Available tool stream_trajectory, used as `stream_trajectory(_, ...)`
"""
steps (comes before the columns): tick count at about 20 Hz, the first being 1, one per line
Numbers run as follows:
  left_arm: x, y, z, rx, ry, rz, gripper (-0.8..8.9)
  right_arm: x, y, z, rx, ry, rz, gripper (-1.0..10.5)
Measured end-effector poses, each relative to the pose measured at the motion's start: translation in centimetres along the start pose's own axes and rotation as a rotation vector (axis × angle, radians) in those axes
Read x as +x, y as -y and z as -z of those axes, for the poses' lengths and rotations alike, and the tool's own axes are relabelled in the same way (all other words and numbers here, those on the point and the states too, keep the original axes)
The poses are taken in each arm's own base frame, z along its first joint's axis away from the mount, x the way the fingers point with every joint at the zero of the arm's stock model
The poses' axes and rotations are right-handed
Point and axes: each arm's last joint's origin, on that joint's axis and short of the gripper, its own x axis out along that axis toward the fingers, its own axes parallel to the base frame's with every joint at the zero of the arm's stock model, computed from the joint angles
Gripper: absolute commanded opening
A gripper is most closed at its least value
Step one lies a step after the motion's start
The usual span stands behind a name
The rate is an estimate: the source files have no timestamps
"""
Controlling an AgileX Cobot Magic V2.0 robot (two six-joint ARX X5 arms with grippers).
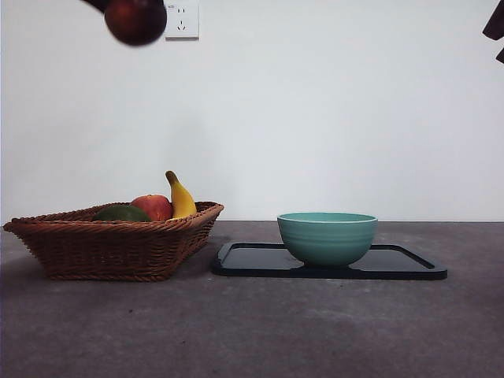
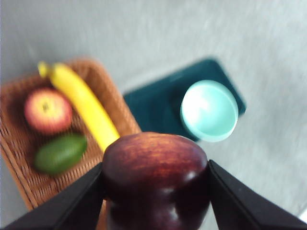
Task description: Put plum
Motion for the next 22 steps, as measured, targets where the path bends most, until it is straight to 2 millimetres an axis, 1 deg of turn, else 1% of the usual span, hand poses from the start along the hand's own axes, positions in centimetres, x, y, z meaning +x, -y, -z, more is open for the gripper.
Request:
stream_trajectory(2,1.4,-0.9,0.7,-0.021,-0.055,0.003,2.12,0.0,0.0,0.0,-0.002,0.000,0.000,1.5)
stream_trajectory(4,3.3,-1.8,1.4,-0.038,-0.102,0.010,2.11,0.0,0.0,0.0,-0.004,0.000,0.000,1.5)
stream_trajectory(7,6.9,-3.1,2.9,-0.056,-0.162,0.020,2.04,0.0,0.0,0.0,-0.006,0.000,0.000,1.5)
stream_trajectory(8,8.2,-3.6,3.4,-0.059,-0.167,0.020,1.82,0.0,0.0,0.0,-0.006,0.000,0.000,1.5)
stream_trajectory(12,12.7,-5.1,6.2,-0.076,-0.203,0.024,1.76,0.0,0.0,0.0,-0.006,0.000,0.000,1.5)
stream_trajectory(14,14.5,-5.7,7.6,-0.080,-0.210,0.023,1.77,0.0,0.0,0.0,-0.006,0.000,0.000,1.5)
stream_trajectory(16,16.0,-6.2,8.8,-0.081,-0.200,0.003,1.77,0.0,0.0,0.0,-0.006,0.000,0.000,1.5)
stream_trajectory(18,17.0,-6.6,9.7,-0.084,-0.198,-0.032,1.77,0.0,0.0,0.0,-0.006,0.000,0.000,1.5)
stream_trajectory(22,18.2,-7.2,10.9,-0.074,-0.194,-0.118,1.77,0.0,0.0,0.0,-0.006,-0.001,0.000,1.5)
